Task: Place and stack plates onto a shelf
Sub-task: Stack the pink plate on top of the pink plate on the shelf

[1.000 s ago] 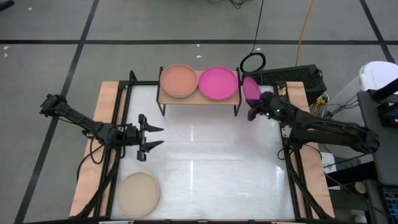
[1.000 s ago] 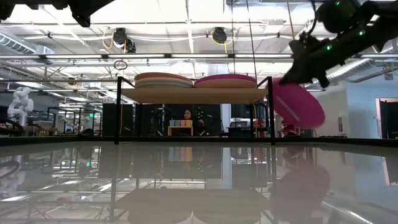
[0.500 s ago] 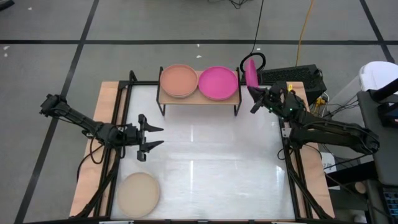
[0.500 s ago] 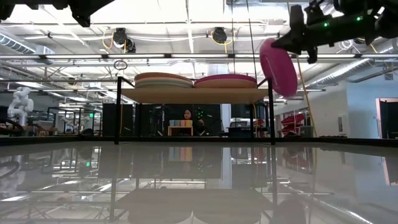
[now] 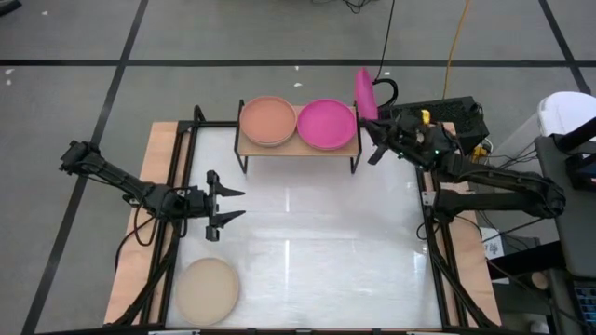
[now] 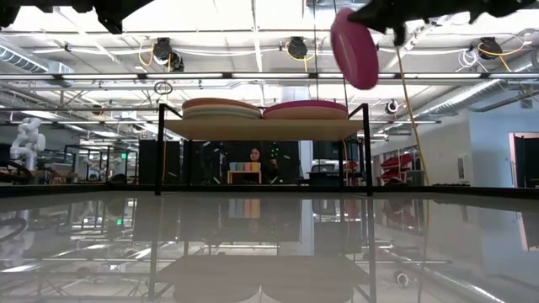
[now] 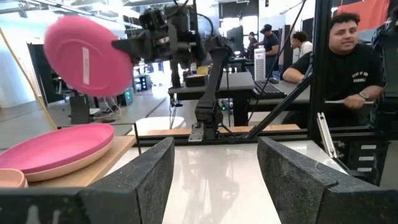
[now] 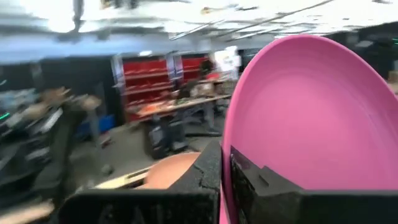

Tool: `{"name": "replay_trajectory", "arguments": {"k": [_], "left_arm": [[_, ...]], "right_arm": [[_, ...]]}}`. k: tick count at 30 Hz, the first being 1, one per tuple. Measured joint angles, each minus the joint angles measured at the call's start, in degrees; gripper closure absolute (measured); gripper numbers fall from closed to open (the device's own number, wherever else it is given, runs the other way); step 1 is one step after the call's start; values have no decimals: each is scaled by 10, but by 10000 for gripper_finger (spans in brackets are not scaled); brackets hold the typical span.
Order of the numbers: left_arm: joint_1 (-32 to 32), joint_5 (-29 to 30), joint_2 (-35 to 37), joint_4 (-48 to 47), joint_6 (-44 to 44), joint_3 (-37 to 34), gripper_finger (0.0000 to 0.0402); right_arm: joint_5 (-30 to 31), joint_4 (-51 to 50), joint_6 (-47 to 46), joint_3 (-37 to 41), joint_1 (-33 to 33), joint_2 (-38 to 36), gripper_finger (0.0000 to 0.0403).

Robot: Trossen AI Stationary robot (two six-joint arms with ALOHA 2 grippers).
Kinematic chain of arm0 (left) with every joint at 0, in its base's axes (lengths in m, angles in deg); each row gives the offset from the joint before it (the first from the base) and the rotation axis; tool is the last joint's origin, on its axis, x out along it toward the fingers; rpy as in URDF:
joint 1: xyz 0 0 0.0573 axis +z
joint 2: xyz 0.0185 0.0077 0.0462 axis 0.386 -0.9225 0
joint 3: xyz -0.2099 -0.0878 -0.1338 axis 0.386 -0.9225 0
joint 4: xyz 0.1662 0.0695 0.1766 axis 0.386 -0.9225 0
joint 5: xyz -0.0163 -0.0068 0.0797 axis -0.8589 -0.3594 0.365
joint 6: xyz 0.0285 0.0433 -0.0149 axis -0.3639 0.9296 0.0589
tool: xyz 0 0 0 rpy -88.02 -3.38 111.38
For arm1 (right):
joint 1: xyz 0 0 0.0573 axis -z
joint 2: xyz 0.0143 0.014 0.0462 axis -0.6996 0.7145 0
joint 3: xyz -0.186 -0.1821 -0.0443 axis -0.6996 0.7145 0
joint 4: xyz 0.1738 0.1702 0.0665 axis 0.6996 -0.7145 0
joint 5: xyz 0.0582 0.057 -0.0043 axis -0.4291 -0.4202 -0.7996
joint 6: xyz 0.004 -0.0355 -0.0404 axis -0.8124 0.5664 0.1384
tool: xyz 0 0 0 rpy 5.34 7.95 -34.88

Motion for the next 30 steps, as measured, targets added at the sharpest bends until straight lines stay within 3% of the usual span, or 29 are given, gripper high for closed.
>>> {"name": "replay_trajectory", "arguments": {"k": [4,17,22,30], "left_arm": [[0,0,0,0,-1,0,167],[0,0,0,0,-6,0,167],[0,0,0,0,-17,0,167],[0,0,0,-4,-21,0,167]], "right_arm": [[-55,-21,38,-48,-21,56,403],[-40,-190,153,-191,-41,263,403],[35,-210,185,-198,-40,291,399],[35,-214,184,-198,-38,301,394]]}}
